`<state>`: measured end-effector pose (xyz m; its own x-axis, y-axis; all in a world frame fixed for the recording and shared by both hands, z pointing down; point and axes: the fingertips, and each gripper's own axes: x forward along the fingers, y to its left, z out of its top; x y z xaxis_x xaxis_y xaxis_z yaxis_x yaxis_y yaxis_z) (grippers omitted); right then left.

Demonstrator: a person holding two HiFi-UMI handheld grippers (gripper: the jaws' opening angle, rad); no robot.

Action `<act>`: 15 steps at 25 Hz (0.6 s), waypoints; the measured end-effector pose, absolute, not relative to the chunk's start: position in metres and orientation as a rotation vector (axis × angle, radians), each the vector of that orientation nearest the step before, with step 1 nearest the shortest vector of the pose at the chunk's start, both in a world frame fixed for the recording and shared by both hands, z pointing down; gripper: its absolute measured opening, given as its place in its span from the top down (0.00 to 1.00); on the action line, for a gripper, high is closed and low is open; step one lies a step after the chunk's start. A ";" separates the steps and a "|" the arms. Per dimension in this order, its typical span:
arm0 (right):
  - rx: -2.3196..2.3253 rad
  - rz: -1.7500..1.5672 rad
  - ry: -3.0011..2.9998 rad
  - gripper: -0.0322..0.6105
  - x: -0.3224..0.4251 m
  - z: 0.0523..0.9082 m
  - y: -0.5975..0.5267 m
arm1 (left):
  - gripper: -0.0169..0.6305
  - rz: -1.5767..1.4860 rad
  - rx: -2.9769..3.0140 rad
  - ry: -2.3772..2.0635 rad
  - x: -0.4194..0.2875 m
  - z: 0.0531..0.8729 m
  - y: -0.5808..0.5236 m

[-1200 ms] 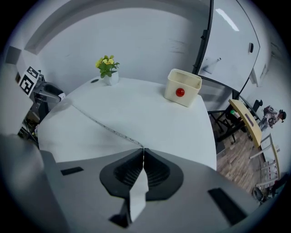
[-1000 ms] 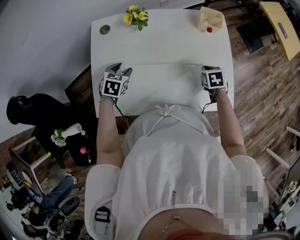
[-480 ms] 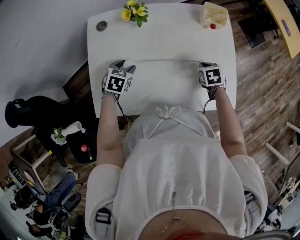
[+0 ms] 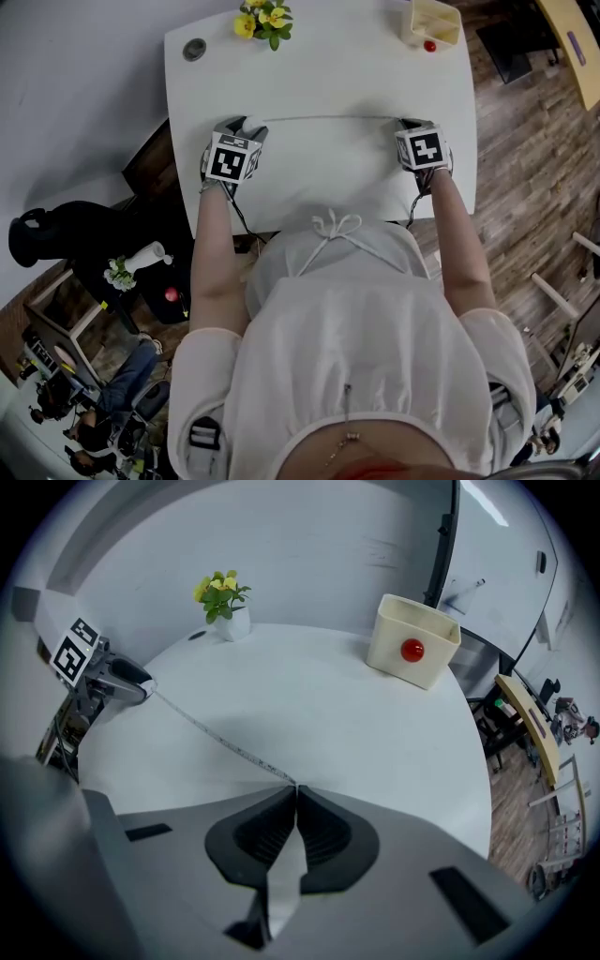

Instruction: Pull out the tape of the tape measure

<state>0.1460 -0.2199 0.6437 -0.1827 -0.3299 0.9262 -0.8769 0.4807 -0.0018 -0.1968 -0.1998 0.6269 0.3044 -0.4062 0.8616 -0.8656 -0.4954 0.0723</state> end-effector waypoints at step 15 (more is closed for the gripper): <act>1.073 0.608 -1.738 0.73 0.149 0.639 -0.225 | 0.55 0.976 2.086 -1.159 -0.190 0.631 -0.196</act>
